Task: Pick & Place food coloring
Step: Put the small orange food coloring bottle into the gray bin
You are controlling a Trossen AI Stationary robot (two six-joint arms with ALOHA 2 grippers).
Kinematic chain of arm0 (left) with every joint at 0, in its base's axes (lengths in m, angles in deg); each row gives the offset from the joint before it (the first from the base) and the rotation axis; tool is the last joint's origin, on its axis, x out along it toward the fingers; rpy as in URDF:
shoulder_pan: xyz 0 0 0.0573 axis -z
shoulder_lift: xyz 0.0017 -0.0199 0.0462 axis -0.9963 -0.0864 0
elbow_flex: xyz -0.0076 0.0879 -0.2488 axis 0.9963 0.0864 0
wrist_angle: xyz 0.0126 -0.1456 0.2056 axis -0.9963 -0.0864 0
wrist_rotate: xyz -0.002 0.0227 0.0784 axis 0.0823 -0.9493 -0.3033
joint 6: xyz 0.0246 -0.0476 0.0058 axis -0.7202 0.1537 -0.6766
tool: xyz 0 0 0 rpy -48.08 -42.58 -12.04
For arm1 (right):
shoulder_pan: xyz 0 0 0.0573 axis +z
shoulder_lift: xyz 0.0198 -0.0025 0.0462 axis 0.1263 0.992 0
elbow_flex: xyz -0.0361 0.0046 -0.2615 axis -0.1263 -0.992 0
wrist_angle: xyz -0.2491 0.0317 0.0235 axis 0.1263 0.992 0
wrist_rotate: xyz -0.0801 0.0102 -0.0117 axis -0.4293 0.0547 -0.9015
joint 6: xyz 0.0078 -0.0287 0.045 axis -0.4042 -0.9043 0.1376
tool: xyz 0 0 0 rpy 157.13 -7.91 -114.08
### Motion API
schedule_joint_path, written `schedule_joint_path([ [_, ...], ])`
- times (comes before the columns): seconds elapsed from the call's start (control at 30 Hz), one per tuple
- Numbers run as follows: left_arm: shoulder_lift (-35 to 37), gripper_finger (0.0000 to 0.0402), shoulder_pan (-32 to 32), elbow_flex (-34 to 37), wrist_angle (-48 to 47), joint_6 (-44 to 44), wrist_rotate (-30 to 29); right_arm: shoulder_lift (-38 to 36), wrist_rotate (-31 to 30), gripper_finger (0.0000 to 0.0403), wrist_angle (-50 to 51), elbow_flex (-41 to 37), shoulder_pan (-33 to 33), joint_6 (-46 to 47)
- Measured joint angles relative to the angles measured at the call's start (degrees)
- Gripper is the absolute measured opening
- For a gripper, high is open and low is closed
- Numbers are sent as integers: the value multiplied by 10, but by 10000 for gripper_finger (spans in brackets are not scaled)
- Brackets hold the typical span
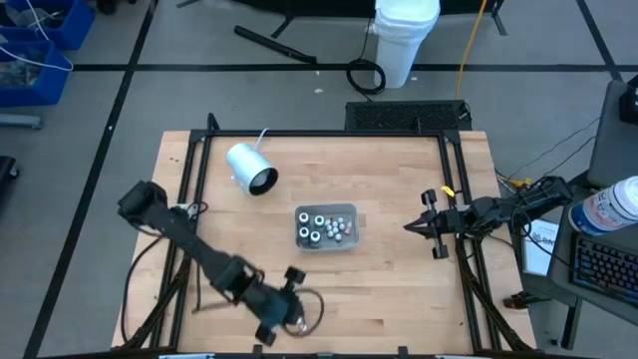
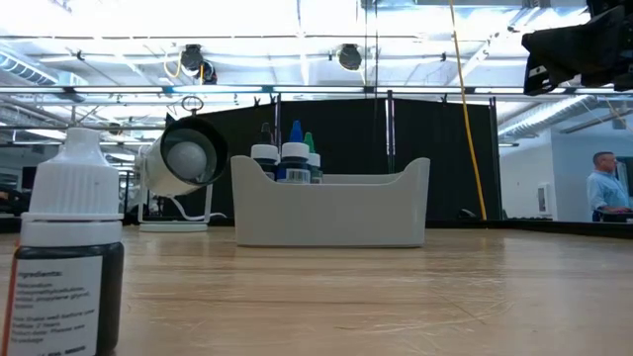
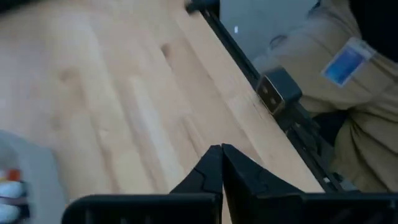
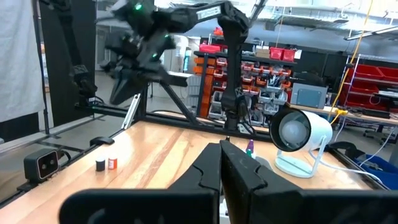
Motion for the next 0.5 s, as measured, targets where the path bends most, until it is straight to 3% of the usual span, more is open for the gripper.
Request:
schedule_joint_path([
  [0.33,-87,11,31,0,38,122,-32,0,-1,0,1,0,0,-3],
  [0.5,-106,74,30,0,61,117,30,1,-2,0,1,0,0,0],
])
